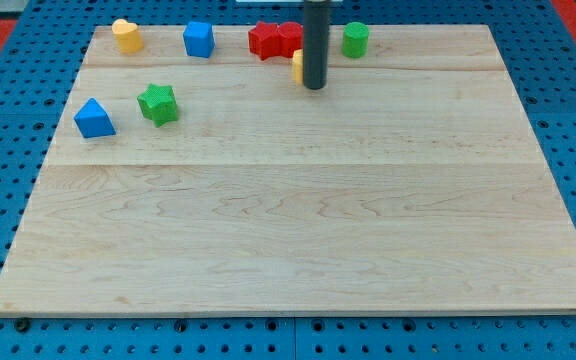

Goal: Move the yellow hexagon bottom right to the red circle

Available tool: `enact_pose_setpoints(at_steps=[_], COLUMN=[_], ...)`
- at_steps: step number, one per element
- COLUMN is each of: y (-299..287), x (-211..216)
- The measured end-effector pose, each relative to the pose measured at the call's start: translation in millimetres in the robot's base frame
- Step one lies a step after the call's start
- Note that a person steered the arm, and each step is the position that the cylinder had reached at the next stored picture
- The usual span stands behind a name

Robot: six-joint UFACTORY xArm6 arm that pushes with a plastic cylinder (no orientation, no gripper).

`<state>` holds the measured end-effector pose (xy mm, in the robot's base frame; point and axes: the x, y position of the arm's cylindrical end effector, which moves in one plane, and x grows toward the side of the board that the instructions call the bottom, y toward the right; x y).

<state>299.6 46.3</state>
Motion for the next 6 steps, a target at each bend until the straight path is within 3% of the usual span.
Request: enact_pose_setpoints(at_steps=[1,2,6], y=[34,-16,-5], x=[9,14,-21])
